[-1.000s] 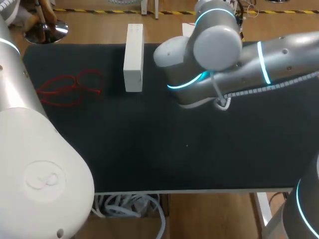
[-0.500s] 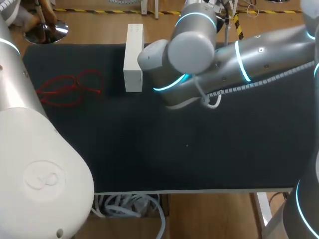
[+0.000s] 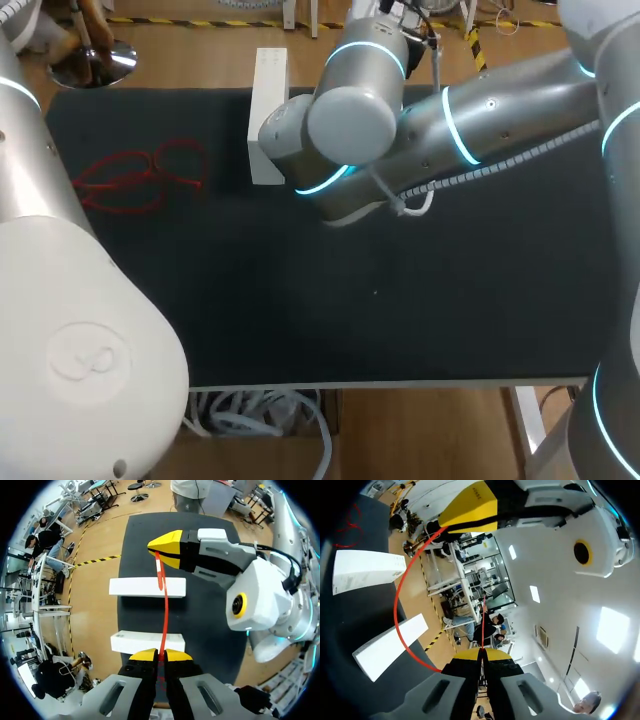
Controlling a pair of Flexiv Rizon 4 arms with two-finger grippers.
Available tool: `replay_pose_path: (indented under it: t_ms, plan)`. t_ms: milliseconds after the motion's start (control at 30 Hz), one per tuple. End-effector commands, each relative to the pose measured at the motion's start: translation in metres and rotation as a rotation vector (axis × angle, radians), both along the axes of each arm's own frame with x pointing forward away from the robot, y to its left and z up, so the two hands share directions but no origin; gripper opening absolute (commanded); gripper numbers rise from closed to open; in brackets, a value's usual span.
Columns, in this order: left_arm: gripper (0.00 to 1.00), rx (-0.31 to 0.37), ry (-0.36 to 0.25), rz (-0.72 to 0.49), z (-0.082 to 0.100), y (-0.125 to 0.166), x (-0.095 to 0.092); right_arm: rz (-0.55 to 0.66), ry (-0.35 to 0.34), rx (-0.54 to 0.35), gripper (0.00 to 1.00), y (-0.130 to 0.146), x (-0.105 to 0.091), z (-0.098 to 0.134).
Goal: Grab the tape and strap the tape.
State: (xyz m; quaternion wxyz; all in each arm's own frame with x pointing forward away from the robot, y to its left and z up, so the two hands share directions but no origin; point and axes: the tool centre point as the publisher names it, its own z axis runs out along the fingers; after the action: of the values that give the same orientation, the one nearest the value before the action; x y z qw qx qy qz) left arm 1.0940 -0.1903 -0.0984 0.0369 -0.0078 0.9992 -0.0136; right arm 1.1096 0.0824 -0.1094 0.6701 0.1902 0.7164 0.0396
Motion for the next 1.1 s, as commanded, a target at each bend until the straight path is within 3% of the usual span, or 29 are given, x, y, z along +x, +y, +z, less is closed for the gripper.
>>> replay_pose_path:
  t_ms: [33, 333, 633, 1100]
  plan:
    - [0.00, 0.004, 0.002, 0.002, 0.001, -0.001, 0.000, -0.012, -0.005, -0.008, 0.00, 0.012, 0.000, -0.001]
    - [0.00, 0.004, 0.002, 0.002, 0.001, -0.001, 0.000, -0.026, -0.041, 0.013, 0.00, 0.027, -0.001, 0.007]
    - [0.00, 0.004, 0.002, 0.002, 0.001, -0.001, 0.000, -0.016, -0.085, -0.041, 0.00, 0.040, -0.001, 0.008]
    - [0.00, 0.004, 0.002, 0.002, 0.001, -0.001, 0.000, -0.035, -0.069, -0.042, 0.00, 0.054, 0.000, 0.007]
